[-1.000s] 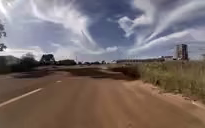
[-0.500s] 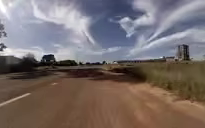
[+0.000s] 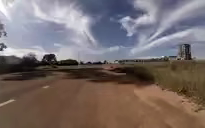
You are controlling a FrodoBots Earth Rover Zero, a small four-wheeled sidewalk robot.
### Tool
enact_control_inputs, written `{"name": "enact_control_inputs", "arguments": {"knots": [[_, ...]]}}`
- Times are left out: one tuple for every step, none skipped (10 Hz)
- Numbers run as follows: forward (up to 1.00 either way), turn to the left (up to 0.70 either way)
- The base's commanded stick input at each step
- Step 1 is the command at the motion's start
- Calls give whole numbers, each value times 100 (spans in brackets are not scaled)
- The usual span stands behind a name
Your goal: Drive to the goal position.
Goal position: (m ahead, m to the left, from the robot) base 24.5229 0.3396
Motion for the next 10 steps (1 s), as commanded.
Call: {"name": "enact_control_inputs", "arguments": {"knots": [[100, 0], [100, 0], [100, 0], [100, 0], [100, 0], [100, 0], [100, 0], [100, 0], [100, 0], [100, 0]]}}
